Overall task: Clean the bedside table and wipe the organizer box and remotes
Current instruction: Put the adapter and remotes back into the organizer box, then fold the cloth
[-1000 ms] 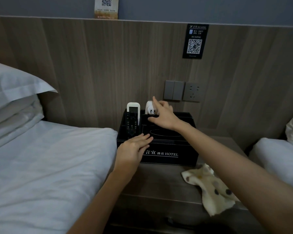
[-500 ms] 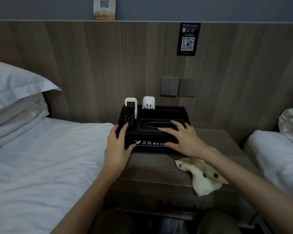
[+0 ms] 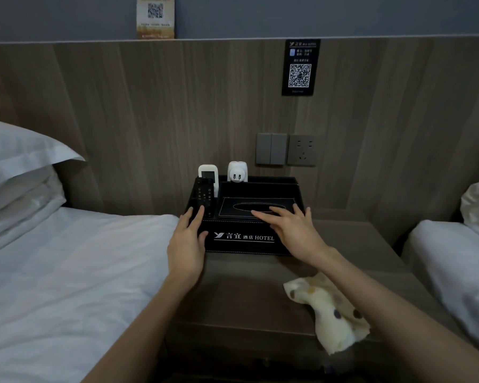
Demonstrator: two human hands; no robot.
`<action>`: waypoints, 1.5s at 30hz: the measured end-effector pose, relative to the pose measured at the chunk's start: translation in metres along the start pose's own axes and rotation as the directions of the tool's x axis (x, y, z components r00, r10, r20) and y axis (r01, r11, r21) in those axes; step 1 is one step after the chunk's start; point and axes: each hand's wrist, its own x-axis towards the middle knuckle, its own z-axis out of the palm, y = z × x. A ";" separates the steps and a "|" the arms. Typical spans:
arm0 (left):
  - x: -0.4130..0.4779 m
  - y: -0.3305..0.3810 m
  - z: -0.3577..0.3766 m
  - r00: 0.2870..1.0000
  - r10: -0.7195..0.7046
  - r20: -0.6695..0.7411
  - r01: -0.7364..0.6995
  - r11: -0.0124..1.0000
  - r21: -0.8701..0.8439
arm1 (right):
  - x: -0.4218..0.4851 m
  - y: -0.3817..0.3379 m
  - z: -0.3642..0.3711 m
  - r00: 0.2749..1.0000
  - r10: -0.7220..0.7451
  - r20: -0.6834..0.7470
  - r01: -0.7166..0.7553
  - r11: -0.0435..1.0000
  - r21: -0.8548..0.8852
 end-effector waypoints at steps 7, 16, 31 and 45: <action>0.036 -0.006 0.027 0.999 0.001 0.033 -0.002 1.000 0.026 | 0.039 0.018 0.007 0.999 0.033 0.031 -0.034 0.999 0.008; 0.053 -0.009 0.040 0.999 0.019 0.029 -0.019 0.999 0.027 | 0.054 0.025 0.014 0.998 0.058 0.039 -0.057 0.998 -0.021; 0.014 0.039 -0.005 0.978 0.156 0.137 -0.145 0.985 -0.093 | -0.028 0.031 -0.045 0.998 -0.062 0.022 0.050 0.929 0.368; -0.089 0.102 0.029 0.693 0.385 0.609 -0.409 0.906 -0.106 | -0.151 0.024 -0.027 0.987 0.085 0.135 -0.094 0.993 0.067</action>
